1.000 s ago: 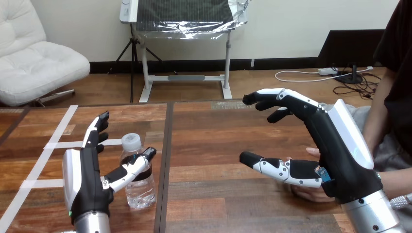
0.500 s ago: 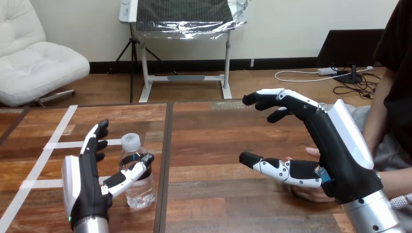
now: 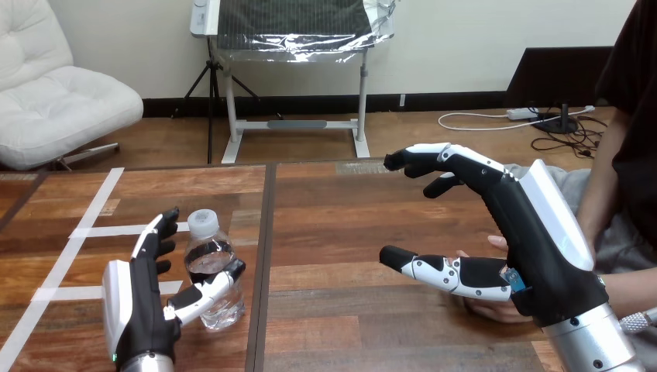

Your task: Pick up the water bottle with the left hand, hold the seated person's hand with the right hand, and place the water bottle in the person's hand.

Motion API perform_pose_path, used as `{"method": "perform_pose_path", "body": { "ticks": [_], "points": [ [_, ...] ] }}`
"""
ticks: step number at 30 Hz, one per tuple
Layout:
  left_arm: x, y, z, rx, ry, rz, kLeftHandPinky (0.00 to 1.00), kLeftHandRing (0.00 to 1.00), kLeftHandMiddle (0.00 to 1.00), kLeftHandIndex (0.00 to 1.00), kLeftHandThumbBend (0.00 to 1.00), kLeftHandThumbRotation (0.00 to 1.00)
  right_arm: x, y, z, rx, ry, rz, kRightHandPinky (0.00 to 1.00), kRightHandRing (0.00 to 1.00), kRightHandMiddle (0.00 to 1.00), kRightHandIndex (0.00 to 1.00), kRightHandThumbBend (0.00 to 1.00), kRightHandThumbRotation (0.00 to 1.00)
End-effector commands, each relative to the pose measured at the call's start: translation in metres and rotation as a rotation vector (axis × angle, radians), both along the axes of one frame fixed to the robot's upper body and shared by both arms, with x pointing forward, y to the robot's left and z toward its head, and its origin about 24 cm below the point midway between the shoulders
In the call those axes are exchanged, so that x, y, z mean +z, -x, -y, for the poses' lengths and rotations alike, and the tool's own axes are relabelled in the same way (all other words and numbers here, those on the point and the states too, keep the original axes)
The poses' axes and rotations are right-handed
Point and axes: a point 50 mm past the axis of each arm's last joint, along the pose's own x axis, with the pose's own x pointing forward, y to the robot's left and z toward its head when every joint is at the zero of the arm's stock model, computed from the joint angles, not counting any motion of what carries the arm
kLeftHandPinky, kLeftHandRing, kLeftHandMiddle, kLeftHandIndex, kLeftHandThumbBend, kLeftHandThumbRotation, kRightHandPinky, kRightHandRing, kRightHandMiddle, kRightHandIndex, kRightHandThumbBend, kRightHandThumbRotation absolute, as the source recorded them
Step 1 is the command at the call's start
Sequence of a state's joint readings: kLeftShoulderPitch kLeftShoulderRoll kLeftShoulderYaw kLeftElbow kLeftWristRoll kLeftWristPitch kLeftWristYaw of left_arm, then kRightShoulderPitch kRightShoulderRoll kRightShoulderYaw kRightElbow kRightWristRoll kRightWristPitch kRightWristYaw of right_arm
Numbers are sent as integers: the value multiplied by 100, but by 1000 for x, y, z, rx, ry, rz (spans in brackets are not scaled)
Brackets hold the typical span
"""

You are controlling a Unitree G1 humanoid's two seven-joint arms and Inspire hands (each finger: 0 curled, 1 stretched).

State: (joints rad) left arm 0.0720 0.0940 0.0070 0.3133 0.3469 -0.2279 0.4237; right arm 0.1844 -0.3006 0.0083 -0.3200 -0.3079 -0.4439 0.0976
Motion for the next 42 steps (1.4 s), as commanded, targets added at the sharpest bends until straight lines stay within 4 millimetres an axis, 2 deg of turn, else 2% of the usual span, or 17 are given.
{"method": "perform_pose_path", "body": {
  "ticks": [1,29,42],
  "points": [
    [14,-20,4,-19,-10,69,76,80,83,82,79,16,15,-2,-6,34,-27,72,58,71,76,69,69,0],
    [6,-31,5,-23,-77,-22,72,78,81,81,79,14,15,0,-8,36,-38,54,57,71,76,70,68,0],
    [4,-38,5,-16,-50,-35,68,75,78,78,79,11,14,0,-7,41,-39,60,57,71,76,70,68,0]
  ]
}}
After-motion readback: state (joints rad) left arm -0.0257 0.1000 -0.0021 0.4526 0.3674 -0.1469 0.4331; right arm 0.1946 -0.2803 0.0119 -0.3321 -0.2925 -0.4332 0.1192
